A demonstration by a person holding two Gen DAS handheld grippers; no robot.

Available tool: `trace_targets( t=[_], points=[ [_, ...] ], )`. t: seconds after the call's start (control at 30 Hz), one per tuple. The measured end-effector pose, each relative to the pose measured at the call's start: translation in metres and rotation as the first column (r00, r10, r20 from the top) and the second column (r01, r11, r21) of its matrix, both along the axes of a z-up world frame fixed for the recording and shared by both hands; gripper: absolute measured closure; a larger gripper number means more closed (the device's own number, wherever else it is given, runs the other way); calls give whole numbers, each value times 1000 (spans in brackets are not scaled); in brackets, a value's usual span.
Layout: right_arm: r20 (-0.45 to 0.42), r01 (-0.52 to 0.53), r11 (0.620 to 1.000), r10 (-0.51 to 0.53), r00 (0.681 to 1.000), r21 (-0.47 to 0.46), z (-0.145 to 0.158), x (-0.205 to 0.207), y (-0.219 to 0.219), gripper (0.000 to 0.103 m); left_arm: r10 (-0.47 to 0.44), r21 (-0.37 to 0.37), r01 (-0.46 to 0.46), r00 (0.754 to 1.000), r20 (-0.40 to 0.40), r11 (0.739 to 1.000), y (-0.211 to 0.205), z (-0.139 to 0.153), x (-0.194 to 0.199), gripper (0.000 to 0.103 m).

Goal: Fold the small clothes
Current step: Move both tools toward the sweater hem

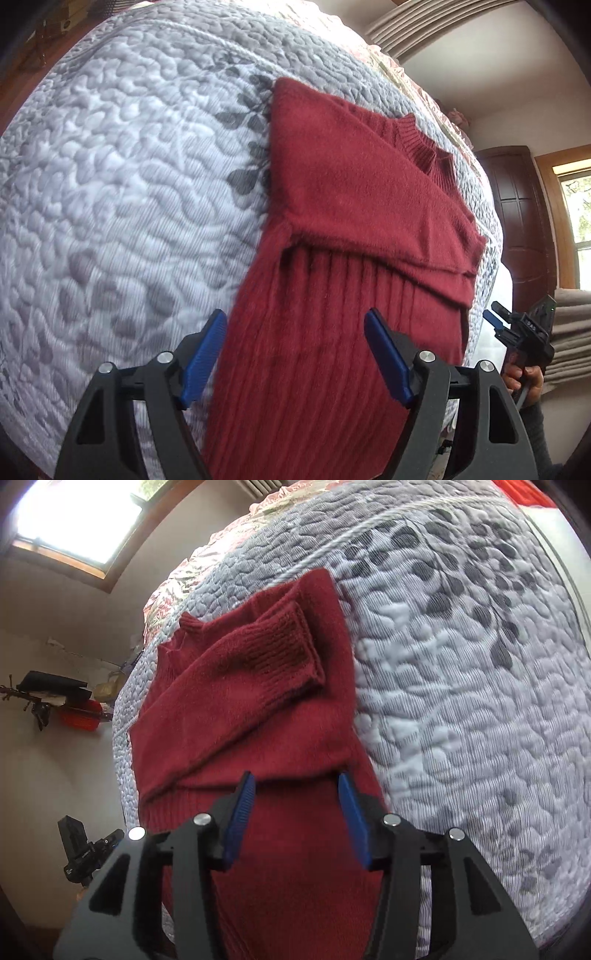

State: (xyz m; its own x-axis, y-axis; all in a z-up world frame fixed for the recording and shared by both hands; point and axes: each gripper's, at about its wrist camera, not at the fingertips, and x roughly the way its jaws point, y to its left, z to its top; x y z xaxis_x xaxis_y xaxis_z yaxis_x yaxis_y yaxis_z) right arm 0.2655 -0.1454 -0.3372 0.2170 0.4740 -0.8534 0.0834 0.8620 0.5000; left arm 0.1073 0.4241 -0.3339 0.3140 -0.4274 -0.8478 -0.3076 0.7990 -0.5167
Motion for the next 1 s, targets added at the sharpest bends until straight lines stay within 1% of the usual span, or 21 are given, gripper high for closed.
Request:
trace_targets(
  t=[0.07, 0.2, 0.3, 0.37, 0.43, 0.47, 0.5, 0.53, 0.57, 0.63, 0.67, 0.7, 0.73, 0.77, 0.83, 0.9, 1.0],
  points=[
    [-38, 8, 1000, -9, 999, -7, -6, -30, -10, 53, -13, 12, 14, 1000, -25, 1000, 0, -3, -24, 26],
    [-95, 25, 999, -27, 995, -21, -14, -88, -30, 53, -19, 32, 21, 997, -76, 999, -2, -9, -73, 26],
    [-111, 28, 1000, -29, 993, -10, -6, -123, -31, 53, -17, 12, 18, 997, -81, 1000, -9, -3, -102, 26],
    [-102, 7, 1000, -9, 995, -13, 7, -142, -22, 52, -26, -2, 26, 997, -73, 1000, -17, 5, -117, 26],
    [-80, -9, 999, 6, 997, -36, 26, -160, -9, 41, -22, -9, 21, 998, -65, 1000, -24, 15, -132, 25],
    [-56, -21, 998, 18, 998, -55, 37, -168, -2, 38, -20, -20, 18, 998, -58, 1000, -28, 19, -140, 25],
    [-22, -41, 995, 39, 999, -87, 48, -178, 6, 33, -22, -24, 21, 999, -45, 999, -32, 25, -148, 25],
    [0, -58, 989, 59, 998, -137, 56, -187, 14, 28, -29, -19, 28, 999, -30, 999, -36, 30, -156, 25],
    [17, -73, 977, 78, 997, -202, 63, -196, 20, 27, -35, -6, 35, 999, -20, 999, -41, 35, -163, 25],
    [36, -104, 939, 122, 992, -328, 75, -213, 34, 25, -47, 9, 48, 999, -14, 999, -48, 41, -176, 25],
    [48, -123, 927, 149, 988, -355, 82, -219, 40, 23, -55, 8, 56, 998, -12, 998, -51, 43, -180, 25],
    [59, -137, 918, 171, 984, -372, 87, -227, 44, 16, -67, 7, 67, 998, -8, 998, -57, 44, -184, 23],
    [69, -147, 904, 190, 979, -401, 92, -236, 48, 12, -80, 19, 81, 997, -7, 997, -60, 45, -188, 19],
    [78, -158, 892, 210, 975, -422, 93, -240, 51, 12, -95, 38, 95, 995, -10, 995, -63, 43, -192, 17],
    [51, -196, 873, 243, 969, -446, 80, -247, 55, 11, -110, 68, 111, 994, -28, 991, -65, 32, -197, 16],
    [-9, -237, 874, 258, 966, -424, 56, -250, 51, 11, -97, 68, 102, 992, -83, 992, -64, 10, -200, 16],
    [-81, -272, 874, 262, 962, -402, 15, -251, 40, 11, -75, 74, 85, 989, -128, 994, -60, -19, -202, 16]
  ],
)
